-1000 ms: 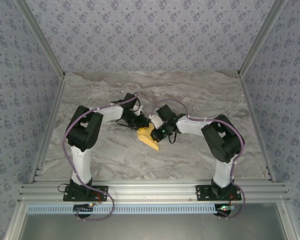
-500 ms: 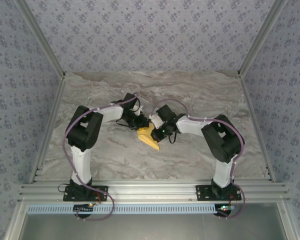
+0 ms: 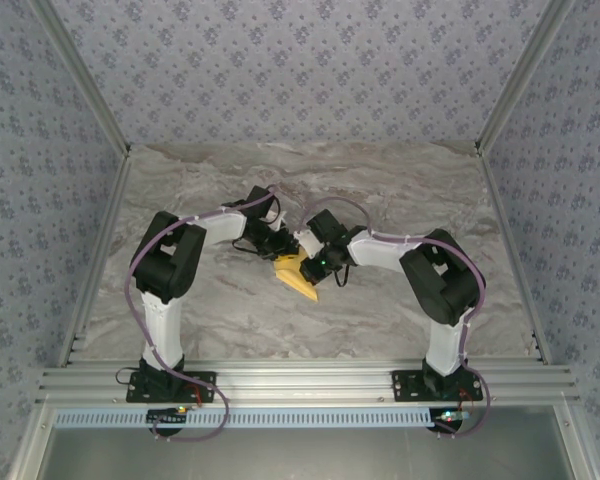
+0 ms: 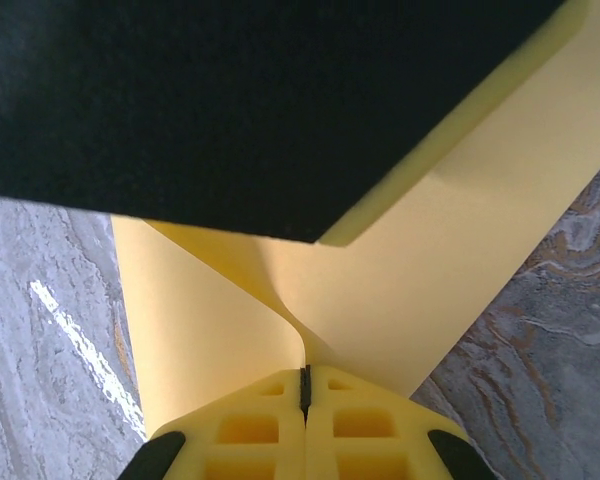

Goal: Fold a paper plane with a square sheet of paper (fold left side to right side)
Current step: Third fold the triangle at the center of the table.

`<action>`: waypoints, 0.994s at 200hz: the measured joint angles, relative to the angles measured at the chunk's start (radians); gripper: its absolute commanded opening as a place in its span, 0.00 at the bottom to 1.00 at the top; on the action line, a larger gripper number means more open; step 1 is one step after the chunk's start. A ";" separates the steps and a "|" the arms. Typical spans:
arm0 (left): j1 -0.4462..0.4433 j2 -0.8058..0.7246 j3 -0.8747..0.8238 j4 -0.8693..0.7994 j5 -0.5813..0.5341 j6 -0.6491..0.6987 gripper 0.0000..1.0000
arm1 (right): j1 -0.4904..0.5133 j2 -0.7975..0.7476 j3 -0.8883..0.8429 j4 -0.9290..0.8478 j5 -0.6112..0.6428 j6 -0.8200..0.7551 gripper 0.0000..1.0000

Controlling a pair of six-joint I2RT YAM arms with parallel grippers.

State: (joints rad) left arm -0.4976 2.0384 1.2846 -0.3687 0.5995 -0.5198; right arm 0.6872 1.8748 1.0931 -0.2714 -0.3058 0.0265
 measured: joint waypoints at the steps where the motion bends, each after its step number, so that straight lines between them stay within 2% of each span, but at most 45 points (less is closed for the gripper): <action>1: 0.000 0.000 0.001 -0.001 0.000 0.001 0.27 | 0.000 0.000 0.000 0.000 0.000 0.000 0.00; 65: 0.043 0.000 0.084 -0.099 0.006 0.028 0.35 | 0.023 0.005 0.010 -0.003 0.015 -0.019 0.00; 91: 0.084 0.000 0.120 -0.118 0.017 0.034 0.34 | 0.029 0.008 0.012 -0.003 0.021 -0.020 0.00; 111: 0.119 -0.006 0.125 -0.120 0.021 0.037 0.28 | 0.031 0.009 0.014 -0.004 0.022 -0.020 0.00; 157: 0.192 -0.185 -0.060 -0.097 0.026 0.032 0.19 | 0.032 0.011 0.019 -0.009 0.021 -0.020 0.00; 199: 0.125 -0.306 -0.228 -0.007 0.082 -0.037 0.18 | 0.032 0.012 0.021 -0.010 0.021 -0.020 0.00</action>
State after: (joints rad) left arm -0.3729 1.7329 1.0569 -0.3759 0.6811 -0.5568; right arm 0.7189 1.8870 1.1137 -0.2817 -0.2844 0.0067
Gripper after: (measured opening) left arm 0.179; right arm 0.026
